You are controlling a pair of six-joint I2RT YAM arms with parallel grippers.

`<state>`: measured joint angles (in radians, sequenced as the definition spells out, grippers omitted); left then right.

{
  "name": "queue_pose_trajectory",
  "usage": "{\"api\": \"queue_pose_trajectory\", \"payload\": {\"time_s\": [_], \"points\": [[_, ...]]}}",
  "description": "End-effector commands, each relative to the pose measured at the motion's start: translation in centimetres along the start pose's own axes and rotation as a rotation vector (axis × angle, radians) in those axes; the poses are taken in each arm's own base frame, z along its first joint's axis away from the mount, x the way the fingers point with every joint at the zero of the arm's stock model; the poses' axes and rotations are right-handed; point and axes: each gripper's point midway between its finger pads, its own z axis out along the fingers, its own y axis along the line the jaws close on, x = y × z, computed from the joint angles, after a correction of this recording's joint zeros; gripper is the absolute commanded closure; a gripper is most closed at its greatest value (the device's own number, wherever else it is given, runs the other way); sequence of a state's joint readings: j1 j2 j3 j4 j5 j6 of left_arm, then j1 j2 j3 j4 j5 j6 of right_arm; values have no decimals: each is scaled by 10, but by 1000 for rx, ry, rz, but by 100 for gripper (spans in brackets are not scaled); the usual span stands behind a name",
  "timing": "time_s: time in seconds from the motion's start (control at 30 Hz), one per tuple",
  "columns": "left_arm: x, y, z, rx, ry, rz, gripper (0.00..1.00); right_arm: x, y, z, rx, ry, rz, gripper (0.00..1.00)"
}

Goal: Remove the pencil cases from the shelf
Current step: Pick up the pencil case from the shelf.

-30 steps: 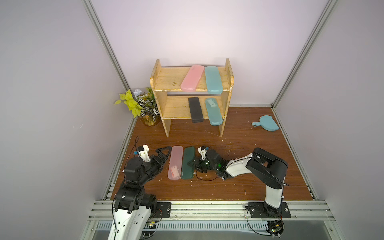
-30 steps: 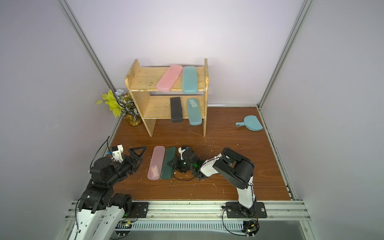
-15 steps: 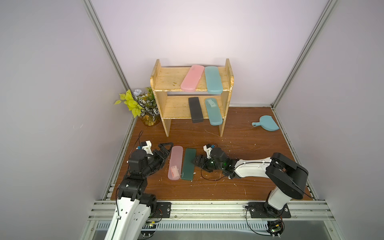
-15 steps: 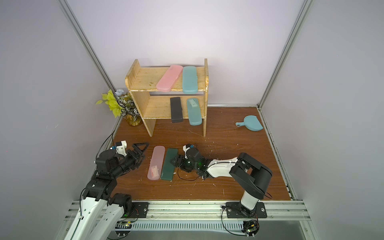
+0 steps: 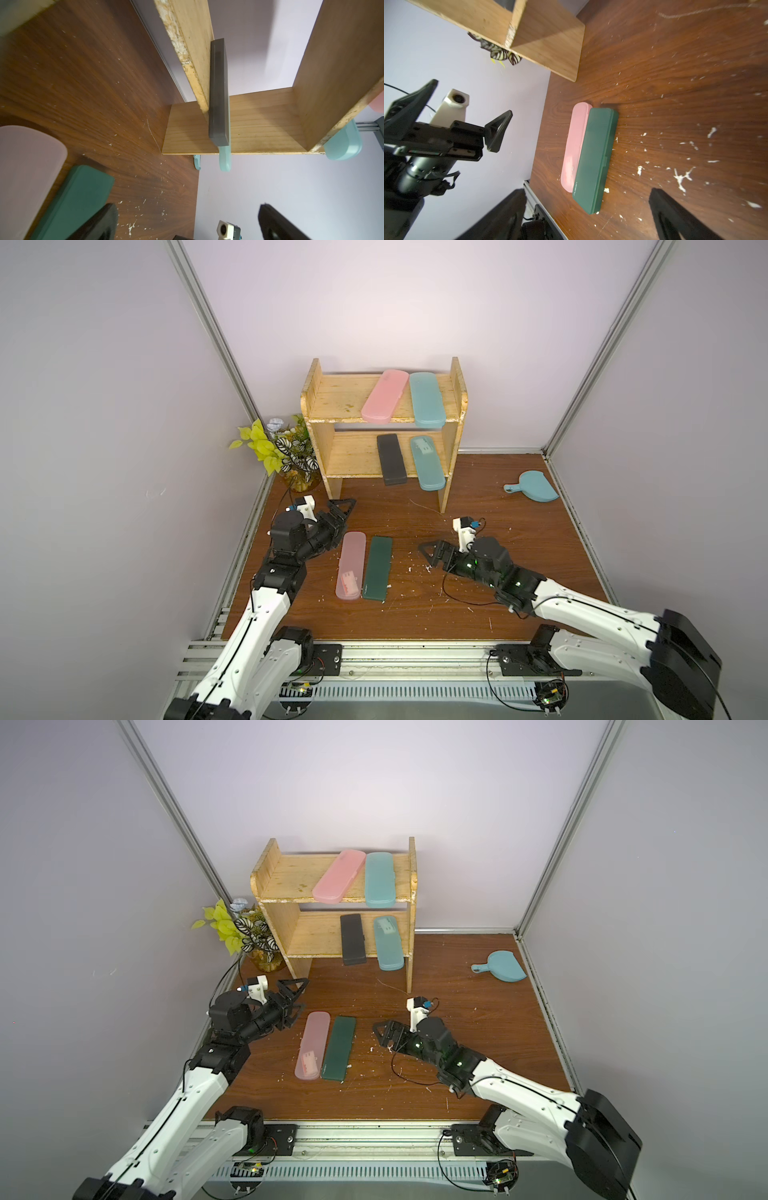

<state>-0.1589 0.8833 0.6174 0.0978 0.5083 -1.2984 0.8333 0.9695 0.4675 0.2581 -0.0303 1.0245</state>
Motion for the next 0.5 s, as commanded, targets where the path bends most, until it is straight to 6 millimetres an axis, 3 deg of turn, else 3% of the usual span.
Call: {"api": "queue_pose_trajectory", "payload": {"time_s": [0.0, 0.2, 0.47], "points": [[-3, -44, 18, 117, -4, 56, 2, -28, -5, -24, -8, -136, 1, 1], [10, -55, 69, 118, 26, 57, 7, -46, -16, -50, 61, -179, -24, 4], [-2, -54, 107, 88, -27, 57, 13, -54, -1, -54, 86, -154, -110, 5]]}}
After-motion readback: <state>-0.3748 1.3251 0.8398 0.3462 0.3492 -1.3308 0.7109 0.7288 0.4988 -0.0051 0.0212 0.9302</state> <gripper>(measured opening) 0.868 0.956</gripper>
